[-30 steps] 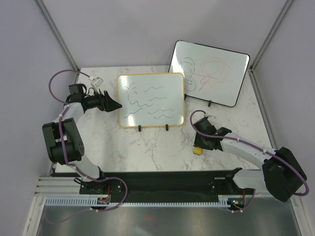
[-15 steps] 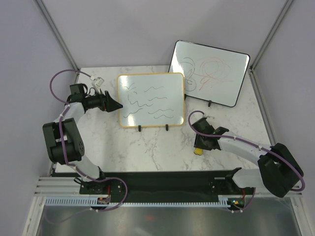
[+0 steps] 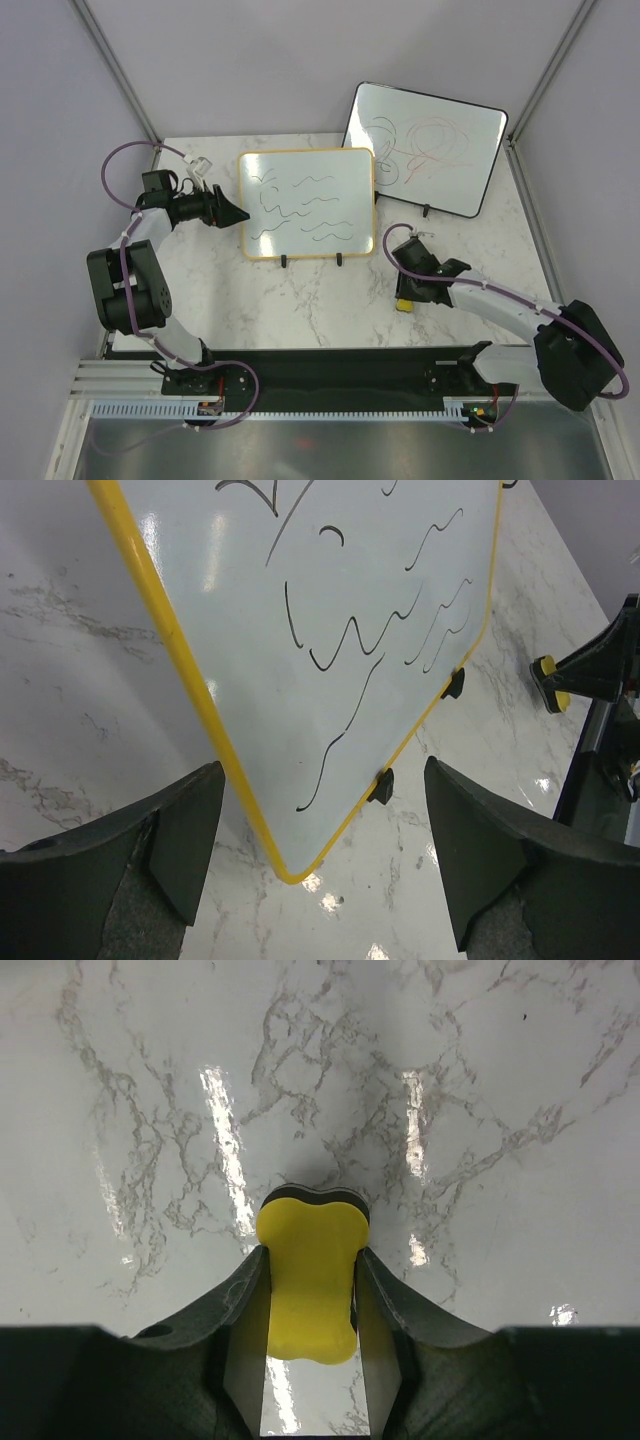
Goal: Erase the whiteboard
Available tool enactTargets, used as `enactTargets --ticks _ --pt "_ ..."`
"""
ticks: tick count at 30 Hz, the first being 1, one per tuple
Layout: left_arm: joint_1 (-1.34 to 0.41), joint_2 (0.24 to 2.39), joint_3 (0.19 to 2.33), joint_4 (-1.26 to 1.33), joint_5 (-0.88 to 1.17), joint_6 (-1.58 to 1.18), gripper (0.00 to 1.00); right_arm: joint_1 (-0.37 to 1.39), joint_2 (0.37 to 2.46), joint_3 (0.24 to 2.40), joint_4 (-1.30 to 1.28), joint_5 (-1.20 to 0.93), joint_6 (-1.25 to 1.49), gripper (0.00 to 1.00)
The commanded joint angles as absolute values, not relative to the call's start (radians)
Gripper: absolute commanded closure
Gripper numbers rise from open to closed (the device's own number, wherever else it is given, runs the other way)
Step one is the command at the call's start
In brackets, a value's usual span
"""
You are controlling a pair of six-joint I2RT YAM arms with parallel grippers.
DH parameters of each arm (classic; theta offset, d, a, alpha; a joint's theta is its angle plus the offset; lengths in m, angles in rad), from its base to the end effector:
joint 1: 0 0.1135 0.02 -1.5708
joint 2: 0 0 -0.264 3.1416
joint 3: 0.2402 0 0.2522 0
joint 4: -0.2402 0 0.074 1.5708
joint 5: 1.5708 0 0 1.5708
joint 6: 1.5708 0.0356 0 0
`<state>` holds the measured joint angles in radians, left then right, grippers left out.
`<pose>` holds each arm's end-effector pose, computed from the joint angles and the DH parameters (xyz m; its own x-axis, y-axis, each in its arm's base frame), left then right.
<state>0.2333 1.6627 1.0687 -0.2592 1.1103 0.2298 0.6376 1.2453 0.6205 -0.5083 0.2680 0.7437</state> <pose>0.3380 0.0475 0.2213 -0.6066 -0.0401 -0.7940 0.6250 0.5933 -0.5074 0.1786 0.1206 0.1709 -0.8632 0.1730 -0.4743 0.1366 0.9844 0.1104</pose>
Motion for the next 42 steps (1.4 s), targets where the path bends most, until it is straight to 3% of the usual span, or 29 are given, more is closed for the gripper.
enactTargets --ticks 1,2,3,8,21,30,32,36,42 --pt "0.236 1.646 1.101 -0.242 1.152 0.244 0.13 0.641 1.174 0.713 -0.489 0.296 0.628 1.00" --pt "0.241 1.661 1.118 -0.251 1.085 0.245 0.13 0.641 1.161 0.735 -0.488 0.304 0.573 1.00" --pt "0.241 1.673 1.127 -0.252 1.071 0.397 0.22 0.641 1.148 0.759 -0.485 0.313 0.540 1.00" --pt "0.241 1.791 1.190 -0.245 1.044 0.411 0.23 0.643 1.209 0.994 -0.402 0.367 0.322 1.00" --pt "0.236 1.899 1.270 -0.252 1.275 0.433 0.26 0.716 1.828 1.584 -0.141 0.386 -0.026 1.00" --pt "0.224 1.948 1.333 -0.307 1.287 0.449 0.50 0.836 2.184 2.037 -0.175 0.532 -0.205 1.00" --pt "0.216 1.950 1.339 -0.314 1.281 0.456 0.55 0.845 2.239 2.080 -0.195 0.535 -0.203 1.00" --pt "0.210 1.953 1.348 -0.339 1.273 0.472 0.75 0.861 2.301 2.149 -0.204 0.522 -0.186 1.00" --pt "0.210 1.965 1.365 -0.357 1.264 0.491 0.89 0.880 2.390 2.198 -0.203 0.470 -0.150 1.00"
